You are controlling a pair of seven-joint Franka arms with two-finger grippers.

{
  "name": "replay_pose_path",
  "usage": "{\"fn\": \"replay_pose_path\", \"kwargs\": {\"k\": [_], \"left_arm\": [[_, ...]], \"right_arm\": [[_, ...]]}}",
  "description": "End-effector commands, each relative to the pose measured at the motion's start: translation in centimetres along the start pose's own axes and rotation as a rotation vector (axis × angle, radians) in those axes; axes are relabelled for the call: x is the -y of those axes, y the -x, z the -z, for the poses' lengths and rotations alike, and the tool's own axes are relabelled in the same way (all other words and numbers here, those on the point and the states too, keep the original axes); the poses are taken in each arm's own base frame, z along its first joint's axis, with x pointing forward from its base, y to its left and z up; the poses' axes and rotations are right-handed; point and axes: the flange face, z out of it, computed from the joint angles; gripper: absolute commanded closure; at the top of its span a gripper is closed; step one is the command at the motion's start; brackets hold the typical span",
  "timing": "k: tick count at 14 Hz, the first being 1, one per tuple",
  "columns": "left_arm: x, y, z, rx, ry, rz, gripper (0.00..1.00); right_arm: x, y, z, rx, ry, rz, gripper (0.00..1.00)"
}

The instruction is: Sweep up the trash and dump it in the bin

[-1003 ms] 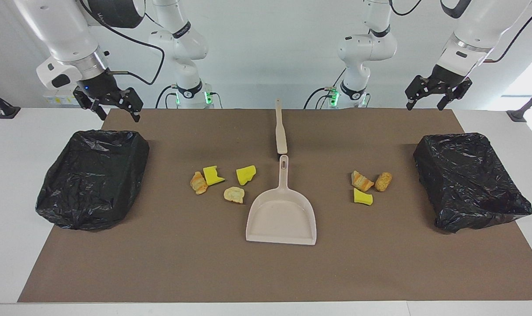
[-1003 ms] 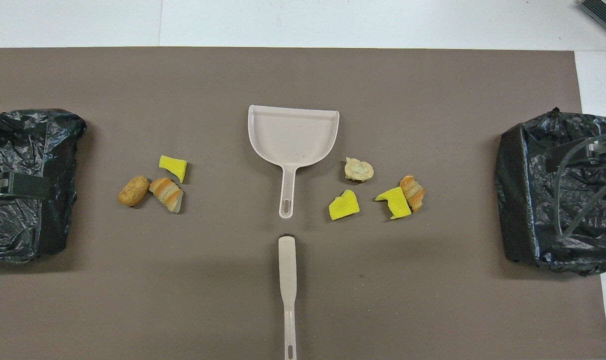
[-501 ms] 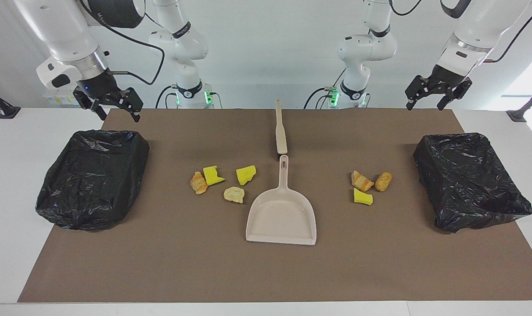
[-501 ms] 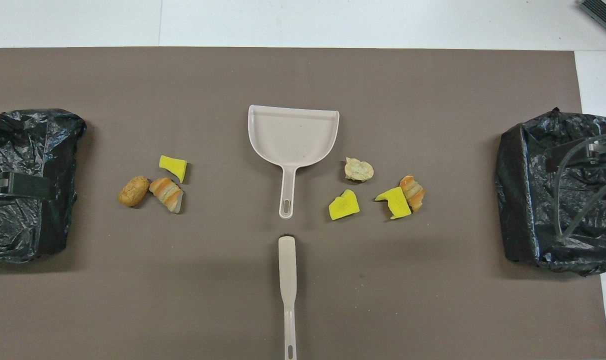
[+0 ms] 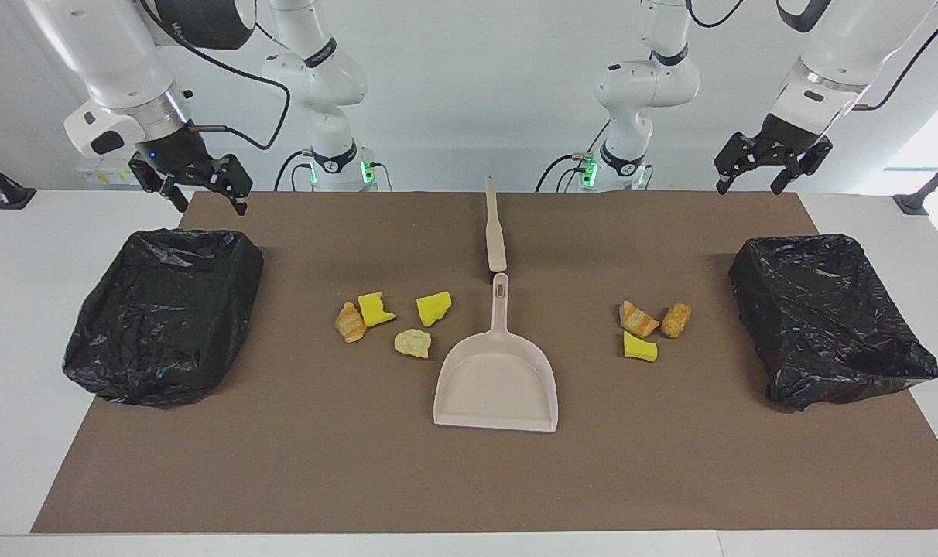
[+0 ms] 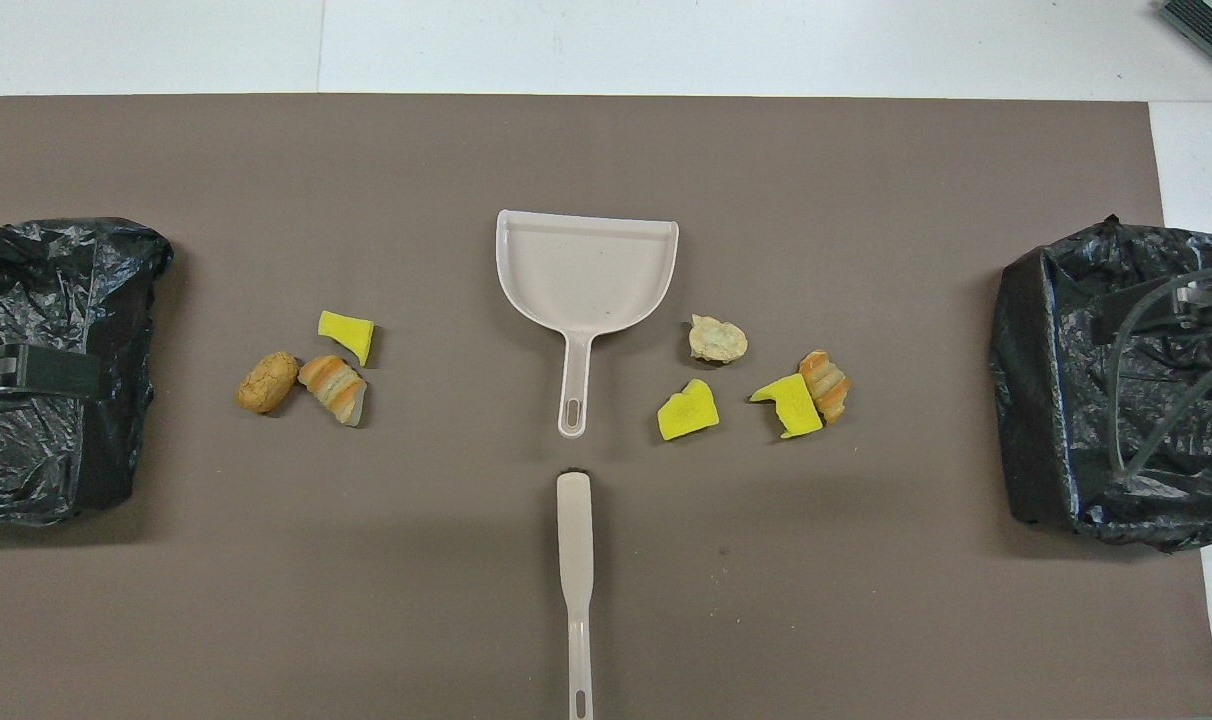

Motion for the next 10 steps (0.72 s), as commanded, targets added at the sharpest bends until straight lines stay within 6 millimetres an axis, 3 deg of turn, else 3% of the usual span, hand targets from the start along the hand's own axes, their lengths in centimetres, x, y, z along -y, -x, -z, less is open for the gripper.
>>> {"fn": "replay_pose_path", "kwargs": {"k": [1,7,10], "left_arm": [[-0.3,0.6,-0.1,-0.008,-0.011,0.007,0.0],[-0.3,0.6,-0.1,-0.008,-0.011,0.007,0.0],[-0.6,0.6,-1.6,0.015,-0.012,-0.008,0.0]], "right_arm": [[0.3,0.7,0.1,0.003,0.0,-0.018,0.0],[0.3,0.8,0.0,0.009,0.0,-0.014,0.0],[0.6,0.8,0.0,0.012,0.002,-0.009,0.0]]}}
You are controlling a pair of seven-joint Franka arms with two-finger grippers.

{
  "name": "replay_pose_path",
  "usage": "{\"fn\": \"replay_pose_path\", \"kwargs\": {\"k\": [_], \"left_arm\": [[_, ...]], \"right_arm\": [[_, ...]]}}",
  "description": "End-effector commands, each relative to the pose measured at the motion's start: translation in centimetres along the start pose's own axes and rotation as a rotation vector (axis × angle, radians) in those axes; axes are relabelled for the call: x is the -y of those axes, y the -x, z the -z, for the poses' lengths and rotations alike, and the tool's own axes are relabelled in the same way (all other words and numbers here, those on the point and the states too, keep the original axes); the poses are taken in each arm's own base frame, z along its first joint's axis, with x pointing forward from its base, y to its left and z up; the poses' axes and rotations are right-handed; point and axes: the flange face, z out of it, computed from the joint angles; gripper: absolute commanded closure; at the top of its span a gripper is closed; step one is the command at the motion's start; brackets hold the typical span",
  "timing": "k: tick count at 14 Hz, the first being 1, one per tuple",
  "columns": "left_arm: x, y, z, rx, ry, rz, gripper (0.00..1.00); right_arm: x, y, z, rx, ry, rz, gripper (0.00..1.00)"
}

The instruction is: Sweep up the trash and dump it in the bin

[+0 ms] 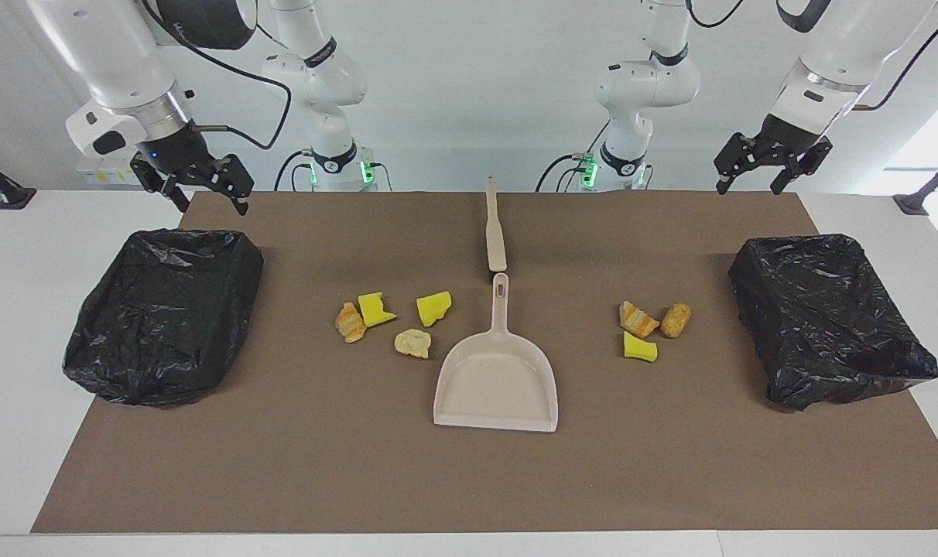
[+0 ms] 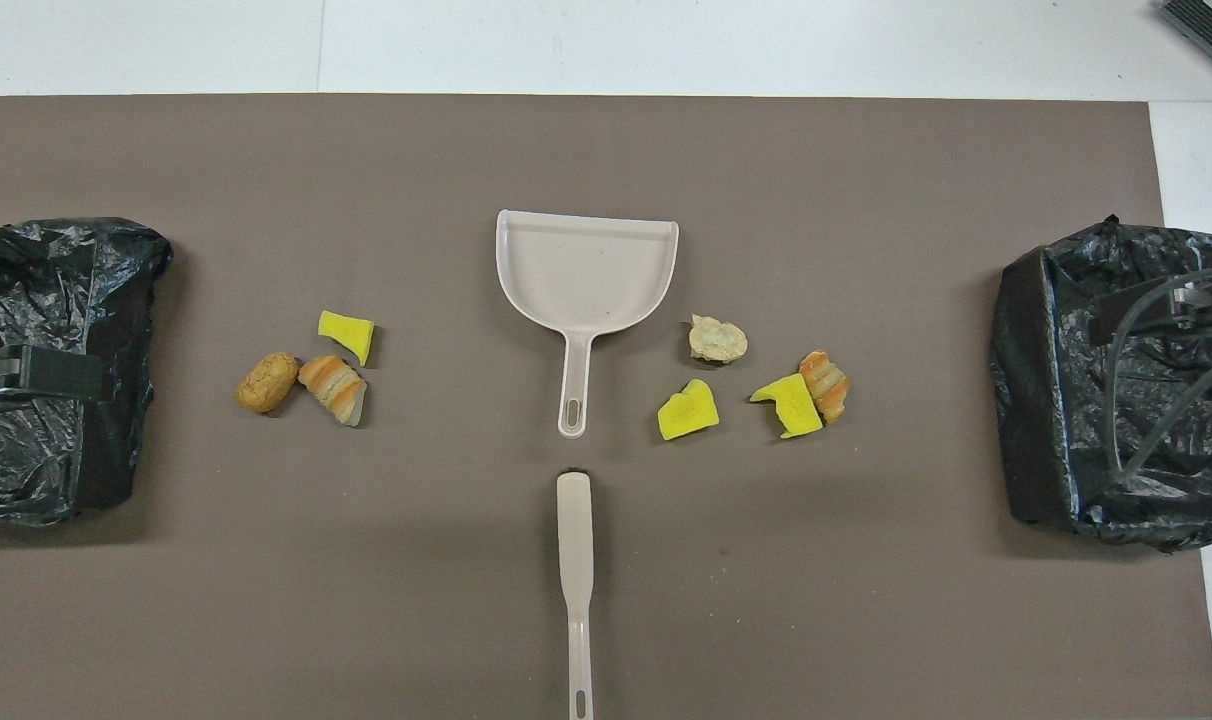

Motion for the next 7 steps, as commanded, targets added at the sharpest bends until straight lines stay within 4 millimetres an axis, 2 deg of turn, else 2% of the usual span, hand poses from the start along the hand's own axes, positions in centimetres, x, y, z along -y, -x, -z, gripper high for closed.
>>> {"fn": "replay_pose_path", "kwargs": {"k": [1,2,3,5,7], "left_arm": [[-0.5,0.6,-1.5,0.014,-0.012,-0.006,0.0],[-0.8,0.8,-2.2,0.028,-0.013,-0.01,0.0],[-2.3,1.2,-2.9,0.042,-0.013,-0.032,0.0],[-5.1,2.5,-5.6,0.082,-0.019,-0.074,0.0],[-9.2,5.0,-8.6,0.118,-0.034,-0.103,0.0]], "right_arm": [[0.2,0.9,0.0,0.016,0.005,-0.013,0.0],[-0.1,1.0,0.1,0.016,0.003,-0.017,0.0],[0.0,1.0,0.1,0.016,0.01,-0.016,0.0],[0.5,1.0,0.1,0.016,0.007,-0.008,0.0],[1.6,0.9,-0.2,0.02,0.011,0.016,0.0]]}}
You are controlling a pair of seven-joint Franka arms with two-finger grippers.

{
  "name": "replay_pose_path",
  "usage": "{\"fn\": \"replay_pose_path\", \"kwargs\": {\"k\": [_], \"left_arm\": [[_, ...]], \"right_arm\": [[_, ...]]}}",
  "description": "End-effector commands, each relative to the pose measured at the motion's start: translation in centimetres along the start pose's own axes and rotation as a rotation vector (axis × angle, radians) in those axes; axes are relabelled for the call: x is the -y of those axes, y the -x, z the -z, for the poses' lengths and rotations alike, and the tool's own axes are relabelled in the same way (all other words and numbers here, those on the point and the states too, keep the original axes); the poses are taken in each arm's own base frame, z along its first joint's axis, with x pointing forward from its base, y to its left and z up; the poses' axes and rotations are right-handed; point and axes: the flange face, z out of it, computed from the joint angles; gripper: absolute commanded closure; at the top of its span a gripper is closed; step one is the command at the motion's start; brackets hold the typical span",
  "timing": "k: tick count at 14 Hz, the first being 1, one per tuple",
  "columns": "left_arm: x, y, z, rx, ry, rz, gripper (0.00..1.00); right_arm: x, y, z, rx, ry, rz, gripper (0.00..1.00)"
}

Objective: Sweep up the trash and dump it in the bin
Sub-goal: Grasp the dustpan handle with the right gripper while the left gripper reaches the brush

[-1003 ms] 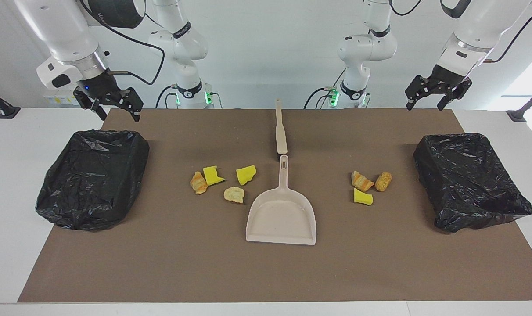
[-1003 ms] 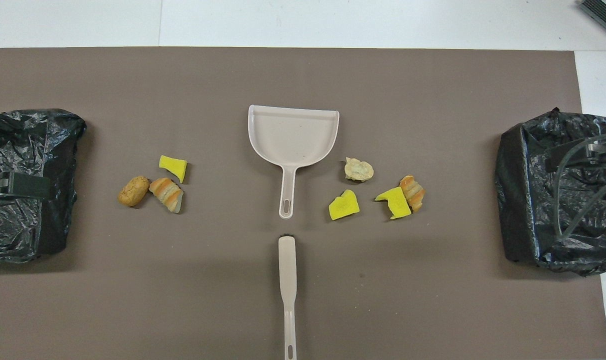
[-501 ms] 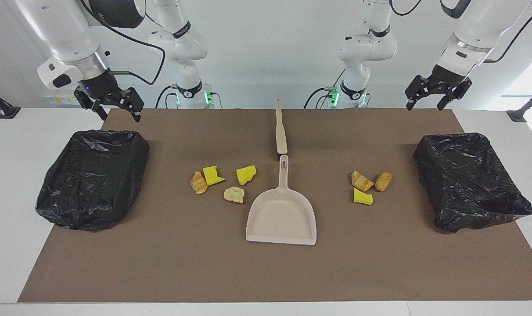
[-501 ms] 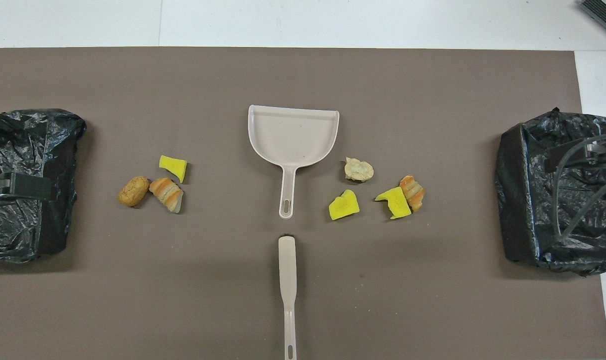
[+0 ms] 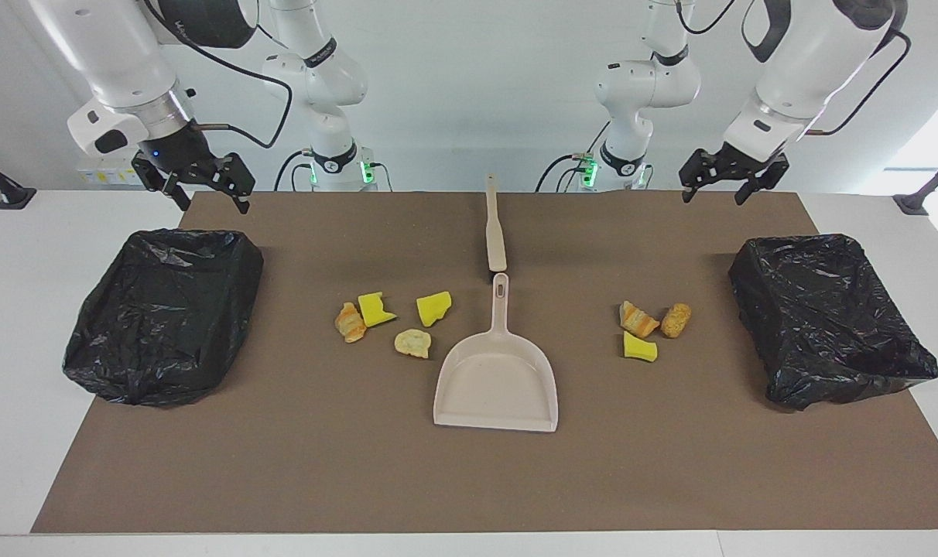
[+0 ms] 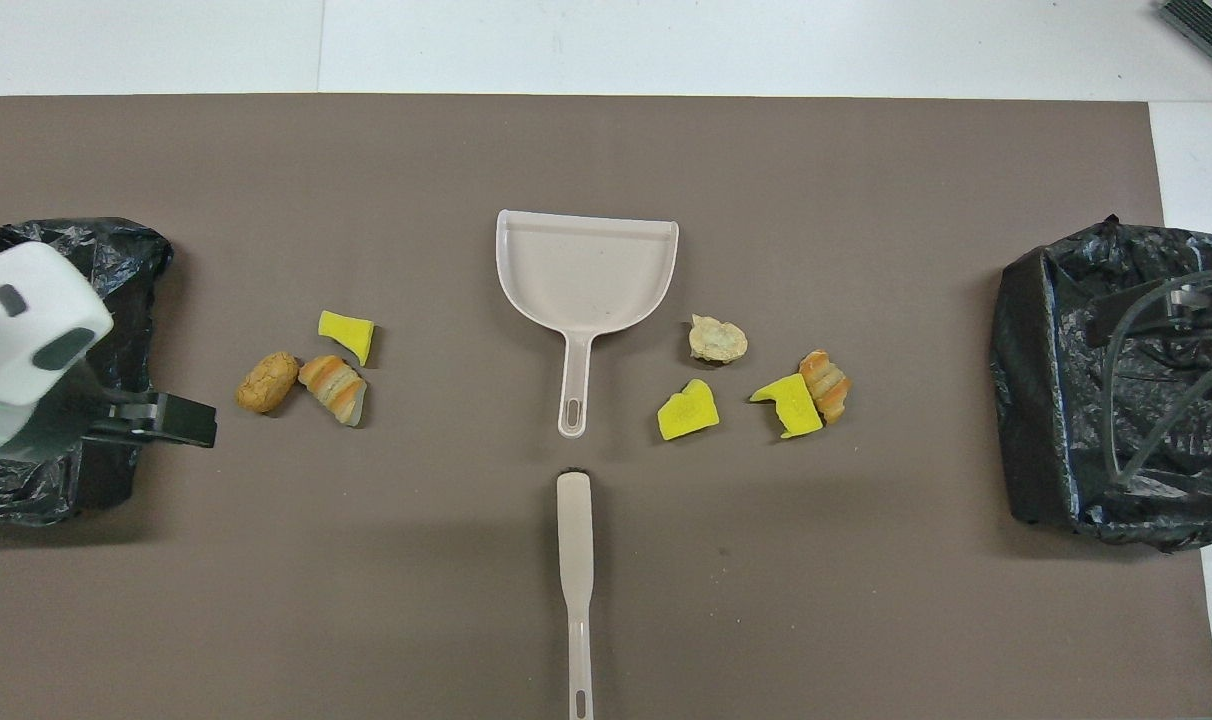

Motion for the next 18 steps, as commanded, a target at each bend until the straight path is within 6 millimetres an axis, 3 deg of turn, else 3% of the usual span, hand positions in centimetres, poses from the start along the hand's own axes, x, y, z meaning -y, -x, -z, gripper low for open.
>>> {"fn": "replay_pose_path", "kwargs": {"k": [1,4,7,10,13,18], "left_arm": [[-5.5,3.8,-3.4,-0.01,-0.024,-0.009,0.0],[-11.6,6.8,-5.0,-0.041,-0.031,-0.009,0.0],[-17.2,9.3,-6.7,-0.029,-0.013,-0.024,0.0],[-20.5,12.2,-6.7,-0.025,0.016,-0.042,0.0],[-24.3,14.4,-11.2,-0.037,0.014,-0.044,0.0],[-28.4,16.3,-18.9,-0.028,-0.006,-0.069,0.0]], "right_arm": [[2.0,0.6,-0.6,0.02,0.007,0.023,0.0],[4.5,-0.5,-2.3,0.031,-0.002,0.058,0.0],[5.6,-2.3,-4.7,0.04,-0.031,0.067,0.0],[9.0,-3.3,-6.4,0.029,-0.037,0.119,0.0],[12.8,-4.1,-8.5,0.024,-0.042,0.109,0.0],[19.8,-5.5,-12.8,-0.002,-0.092,0.02,0.0]]}}
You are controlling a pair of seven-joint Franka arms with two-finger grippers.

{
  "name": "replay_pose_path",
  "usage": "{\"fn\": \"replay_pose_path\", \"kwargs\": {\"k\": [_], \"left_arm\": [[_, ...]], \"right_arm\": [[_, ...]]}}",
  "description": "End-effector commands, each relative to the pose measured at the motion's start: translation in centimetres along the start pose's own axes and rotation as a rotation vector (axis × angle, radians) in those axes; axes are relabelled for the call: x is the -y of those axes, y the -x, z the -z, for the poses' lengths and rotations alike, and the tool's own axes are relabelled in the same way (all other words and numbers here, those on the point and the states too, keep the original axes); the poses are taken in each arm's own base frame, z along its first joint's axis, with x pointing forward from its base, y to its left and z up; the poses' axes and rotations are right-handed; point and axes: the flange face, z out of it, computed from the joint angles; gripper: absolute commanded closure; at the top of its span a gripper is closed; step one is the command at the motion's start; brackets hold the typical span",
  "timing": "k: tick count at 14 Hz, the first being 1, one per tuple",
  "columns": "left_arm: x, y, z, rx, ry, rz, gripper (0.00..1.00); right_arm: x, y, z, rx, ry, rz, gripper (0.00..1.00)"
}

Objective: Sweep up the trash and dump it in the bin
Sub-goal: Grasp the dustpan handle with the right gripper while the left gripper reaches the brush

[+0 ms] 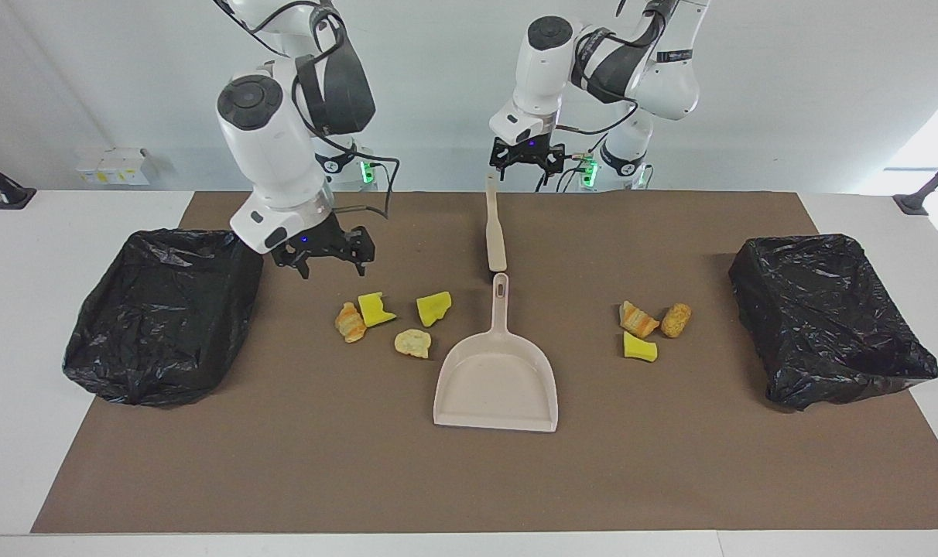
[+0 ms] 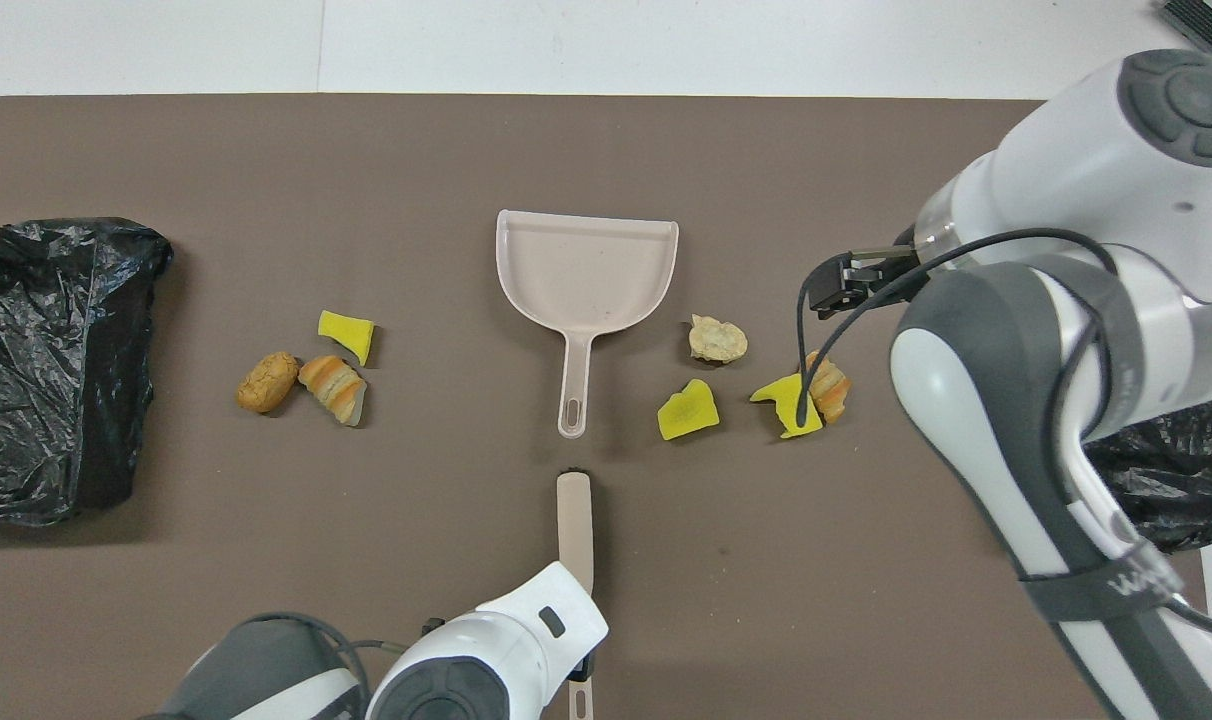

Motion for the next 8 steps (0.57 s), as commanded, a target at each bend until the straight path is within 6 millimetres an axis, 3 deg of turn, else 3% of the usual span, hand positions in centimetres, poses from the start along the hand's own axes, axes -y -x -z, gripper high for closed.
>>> {"fn": "replay_pose_path", "kwargs": {"k": [1,3,4,8], "left_arm": [[-1.8,1.3,-3.2,-0.019,0.024,0.021,0.0],[-3.5,1.9,-5.2,-0.033,0.034,0.039,0.0],[-4.3,1.9,-6.4,-0.032,0.031,0.04,0.0],[-4.7,1.3,-8.8,-0.025,0.023,0.043,0.0]], "right_arm": [[2.7,-0.7,-1.9,-0.006,-0.041,-0.058,0.0],[5.8,-0.6,-3.6,-0.01,-0.045,-0.099,0.0],[8.3,-0.1,-4.3,-0.02,-0.05,-0.112,0.0],[15.6,1.3,-7.5,-0.011,-0.053,-0.193,0.0]]}}
